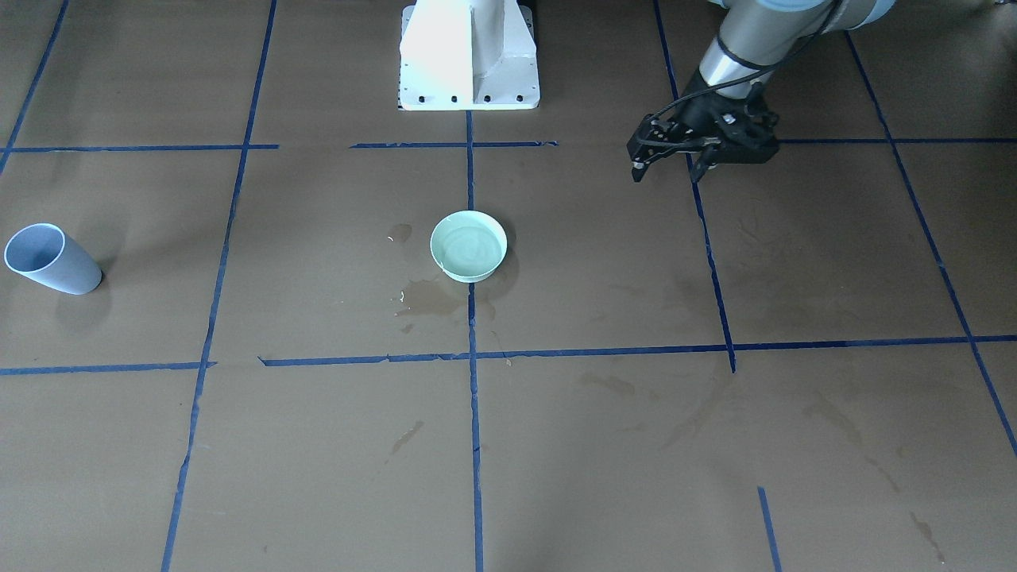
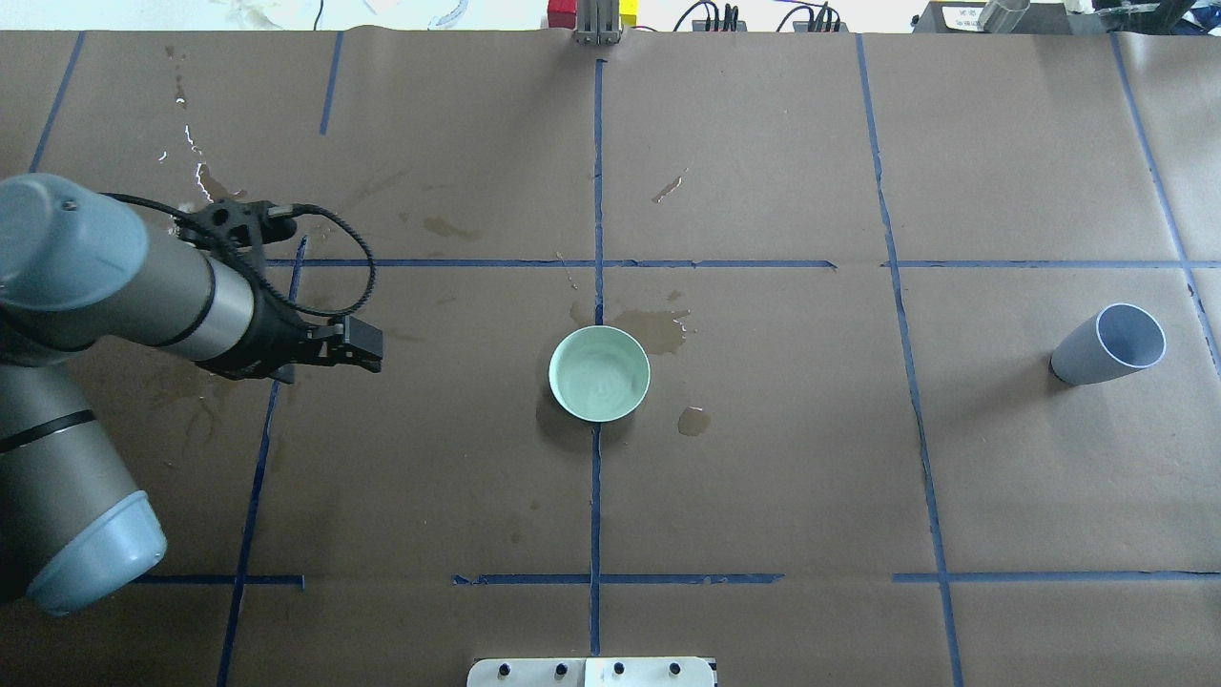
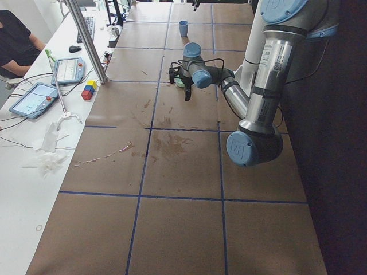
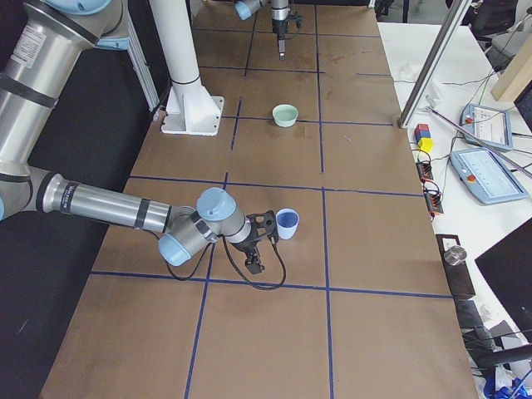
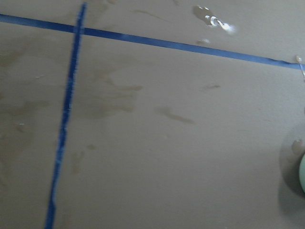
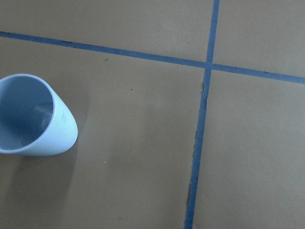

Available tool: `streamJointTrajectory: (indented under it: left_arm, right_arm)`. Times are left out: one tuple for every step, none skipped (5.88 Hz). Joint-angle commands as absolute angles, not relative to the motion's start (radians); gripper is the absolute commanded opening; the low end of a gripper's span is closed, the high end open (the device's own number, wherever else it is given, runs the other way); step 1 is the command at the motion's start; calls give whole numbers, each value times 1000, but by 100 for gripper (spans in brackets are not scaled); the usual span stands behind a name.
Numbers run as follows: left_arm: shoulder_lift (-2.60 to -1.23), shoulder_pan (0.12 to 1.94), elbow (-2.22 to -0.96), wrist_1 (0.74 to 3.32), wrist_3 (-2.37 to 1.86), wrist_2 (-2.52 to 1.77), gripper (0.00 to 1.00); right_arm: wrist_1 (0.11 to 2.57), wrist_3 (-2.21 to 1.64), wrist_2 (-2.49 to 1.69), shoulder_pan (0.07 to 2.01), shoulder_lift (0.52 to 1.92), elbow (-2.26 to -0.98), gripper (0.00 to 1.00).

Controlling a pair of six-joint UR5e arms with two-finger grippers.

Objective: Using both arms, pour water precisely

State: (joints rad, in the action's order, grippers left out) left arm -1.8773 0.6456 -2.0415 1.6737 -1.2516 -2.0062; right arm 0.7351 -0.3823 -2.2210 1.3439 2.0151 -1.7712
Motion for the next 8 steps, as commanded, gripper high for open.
streamJointTrajectory:
  left_arm:
    - [-2047, 585, -1924, 1618, -1294, -2005, 100]
    - [-2139, 524, -1842, 1627, -1375, -2000, 100]
    - [-2182, 514, -1780, 1631, -1370, -1997, 100]
    - [-2206, 512, -1726, 1632, -1373, -1997, 100]
    - [-2261, 514, -1659, 1631, -1381, -1996, 100]
    - [-2264, 517, -1652, 1632, -1381, -1994, 100]
    - [-2267, 515, -1619, 1663, -1382, -1993, 100]
    - [-2272, 514, -1559, 1760, -1443, -1993, 97]
  right_arm:
    - [1075, -80, -2356, 1518, 1915, -1775, 100]
    - [1154, 4, -2394, 1538, 1910, -1778, 100]
    - [1163, 9, -2399, 1546, 1899, -1785, 100]
    - [1167, 3, -2401, 1542, 1891, -1787, 100]
    - [1186, -5, -2404, 1543, 1884, -1802, 100]
    - [1186, -6, -2405, 1543, 1899, -1827, 100]
    - [1184, -6, -2407, 1542, 1899, -1833, 100]
    - [1184, -6, -2414, 1543, 1899, -1841, 100]
